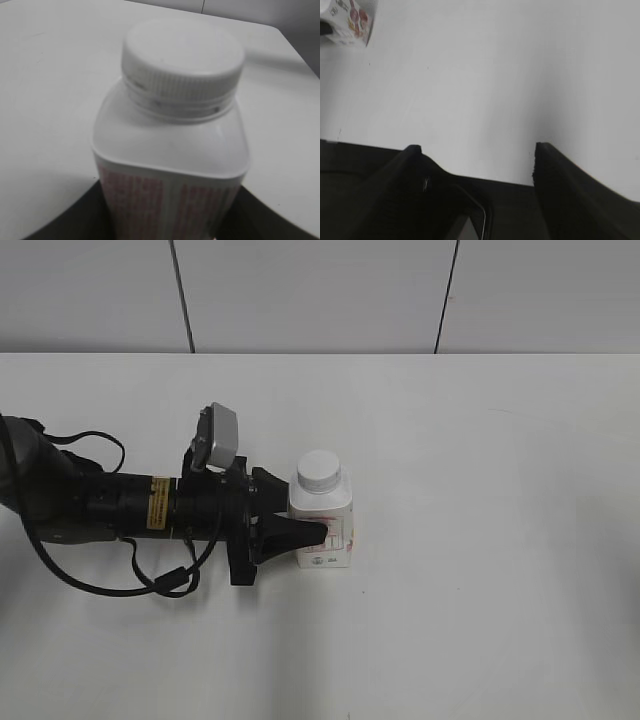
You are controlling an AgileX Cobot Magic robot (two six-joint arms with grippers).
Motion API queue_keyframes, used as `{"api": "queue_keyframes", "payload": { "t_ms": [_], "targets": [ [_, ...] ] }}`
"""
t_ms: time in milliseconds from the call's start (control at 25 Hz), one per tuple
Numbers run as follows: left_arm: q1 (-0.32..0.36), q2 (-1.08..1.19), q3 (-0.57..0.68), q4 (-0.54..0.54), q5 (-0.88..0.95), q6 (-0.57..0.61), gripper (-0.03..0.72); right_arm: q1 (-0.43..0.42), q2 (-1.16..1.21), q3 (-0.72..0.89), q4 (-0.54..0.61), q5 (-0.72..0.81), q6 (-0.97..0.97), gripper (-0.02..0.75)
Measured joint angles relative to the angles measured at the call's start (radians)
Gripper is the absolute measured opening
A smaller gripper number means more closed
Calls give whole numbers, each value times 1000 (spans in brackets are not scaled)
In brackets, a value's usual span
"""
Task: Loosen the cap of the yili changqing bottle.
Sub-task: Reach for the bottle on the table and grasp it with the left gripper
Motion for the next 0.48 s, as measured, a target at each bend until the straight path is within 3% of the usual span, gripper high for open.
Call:
{"api": "queue_keyframes", "payload": {
  "t_ms": [200, 480],
  "targets": [
    [0, 0, 0, 7, 0, 0, 341, 0, 295, -86, -15, 33, -16, 544],
    [0, 0, 0, 35, -8, 0, 340, 7, 512, -197, -61, 36, -58, 514]
  ]
}}
